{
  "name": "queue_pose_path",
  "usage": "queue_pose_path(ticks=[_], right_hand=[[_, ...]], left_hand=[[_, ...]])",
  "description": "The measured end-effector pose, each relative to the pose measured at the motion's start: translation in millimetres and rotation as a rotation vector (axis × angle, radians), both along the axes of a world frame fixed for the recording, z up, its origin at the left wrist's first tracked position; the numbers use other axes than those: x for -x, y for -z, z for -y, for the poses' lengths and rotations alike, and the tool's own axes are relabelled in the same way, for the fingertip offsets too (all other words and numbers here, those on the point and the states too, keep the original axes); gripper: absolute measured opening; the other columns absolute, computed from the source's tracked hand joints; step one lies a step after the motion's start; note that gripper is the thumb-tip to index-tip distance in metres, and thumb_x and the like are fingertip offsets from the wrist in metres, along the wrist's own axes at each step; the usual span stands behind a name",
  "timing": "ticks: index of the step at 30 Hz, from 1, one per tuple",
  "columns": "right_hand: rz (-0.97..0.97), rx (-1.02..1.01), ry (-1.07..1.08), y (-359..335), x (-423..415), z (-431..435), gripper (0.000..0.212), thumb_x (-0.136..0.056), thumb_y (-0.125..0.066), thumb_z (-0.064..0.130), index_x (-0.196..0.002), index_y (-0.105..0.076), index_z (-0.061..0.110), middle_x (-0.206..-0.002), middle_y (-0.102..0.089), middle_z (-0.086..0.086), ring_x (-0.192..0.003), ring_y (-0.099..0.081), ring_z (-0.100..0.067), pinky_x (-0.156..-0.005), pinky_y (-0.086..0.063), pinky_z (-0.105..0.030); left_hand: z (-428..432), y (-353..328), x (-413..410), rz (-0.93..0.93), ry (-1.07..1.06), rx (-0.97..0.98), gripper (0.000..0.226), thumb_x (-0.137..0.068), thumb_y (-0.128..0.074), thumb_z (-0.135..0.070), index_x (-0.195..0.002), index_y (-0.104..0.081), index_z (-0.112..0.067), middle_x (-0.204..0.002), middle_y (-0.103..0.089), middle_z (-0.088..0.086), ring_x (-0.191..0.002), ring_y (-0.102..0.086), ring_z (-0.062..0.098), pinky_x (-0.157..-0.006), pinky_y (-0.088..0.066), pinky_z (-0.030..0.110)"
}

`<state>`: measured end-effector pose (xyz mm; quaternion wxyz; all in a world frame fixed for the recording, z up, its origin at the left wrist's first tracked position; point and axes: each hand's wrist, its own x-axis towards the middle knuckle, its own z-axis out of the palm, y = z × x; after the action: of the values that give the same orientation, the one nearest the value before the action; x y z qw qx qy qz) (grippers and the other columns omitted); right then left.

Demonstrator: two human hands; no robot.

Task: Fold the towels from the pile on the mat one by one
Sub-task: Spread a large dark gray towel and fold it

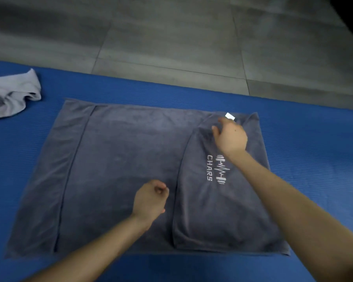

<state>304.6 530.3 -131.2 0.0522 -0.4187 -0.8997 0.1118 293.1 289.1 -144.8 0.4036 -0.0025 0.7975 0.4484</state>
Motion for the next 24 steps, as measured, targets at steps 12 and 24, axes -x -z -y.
queue_pose_path(ticks=[12,24], right_hand=[[-0.242,-0.140,-0.125,18.0,-52.3,-34.5,0.010,-0.080,-0.065,0.021,-0.088,-0.072,0.020,-0.088,-0.070,0.001,-0.088,-0.059,-0.026,-0.078,-0.021,-0.029],[-0.129,-0.172,0.057,30.2,-107.0,-12.8,0.043,-0.083,-0.048,0.053,-0.094,-0.068,0.017,-0.066,-0.069,0.000,-0.069,-0.064,-0.029,-0.074,-0.029,-0.035]], left_hand=[[-26.2,17.3,-13.4,-0.176,0.086,0.014,0.016,-0.084,-0.066,-0.021,-0.099,-0.063,-0.017,-0.082,-0.064,-0.010,-0.074,-0.066,0.013,-0.066,-0.058,0.039],[-32.7,20.6,-14.5,-0.340,0.189,0.151,0.016,-0.083,-0.067,-0.022,-0.097,-0.066,-0.015,-0.087,-0.067,-0.009,-0.082,-0.060,0.007,-0.059,-0.034,0.004]])
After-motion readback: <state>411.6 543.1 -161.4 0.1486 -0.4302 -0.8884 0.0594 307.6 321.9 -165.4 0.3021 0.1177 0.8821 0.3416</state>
